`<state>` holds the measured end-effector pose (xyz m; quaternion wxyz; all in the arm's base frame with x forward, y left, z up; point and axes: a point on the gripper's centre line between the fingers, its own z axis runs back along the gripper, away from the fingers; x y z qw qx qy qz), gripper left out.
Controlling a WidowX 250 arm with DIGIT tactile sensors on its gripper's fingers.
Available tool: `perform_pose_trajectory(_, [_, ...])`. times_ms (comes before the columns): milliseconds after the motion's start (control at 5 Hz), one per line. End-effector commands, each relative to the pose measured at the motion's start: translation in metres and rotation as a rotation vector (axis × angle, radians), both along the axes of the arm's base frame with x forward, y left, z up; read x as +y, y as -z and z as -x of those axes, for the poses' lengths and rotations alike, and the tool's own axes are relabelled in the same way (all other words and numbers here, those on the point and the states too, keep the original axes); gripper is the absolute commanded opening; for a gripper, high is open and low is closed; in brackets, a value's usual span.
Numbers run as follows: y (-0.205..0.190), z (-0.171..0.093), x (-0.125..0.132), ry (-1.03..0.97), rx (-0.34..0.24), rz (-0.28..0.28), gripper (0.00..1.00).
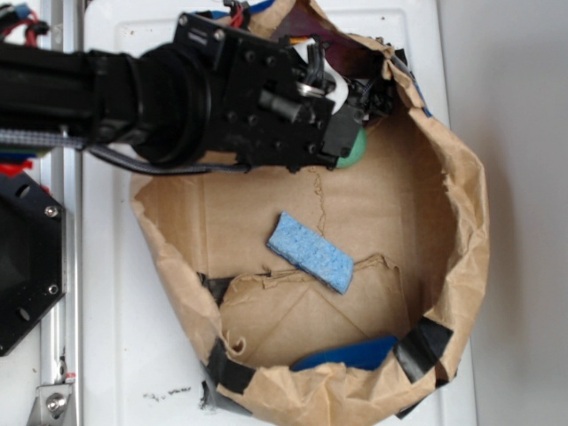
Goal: Grab the rock.
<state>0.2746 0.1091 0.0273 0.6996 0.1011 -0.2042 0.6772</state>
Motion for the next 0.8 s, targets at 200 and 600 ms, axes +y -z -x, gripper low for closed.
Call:
perform_pose_trajectory(200, [0.0000,0.0053,-0.0038,-0.016,-0.042,0.007,0.00])
perform_pose_trajectory(600, [-0.0008,0.0062,-0.0045,0.000,-0.037,0.015,0.00])
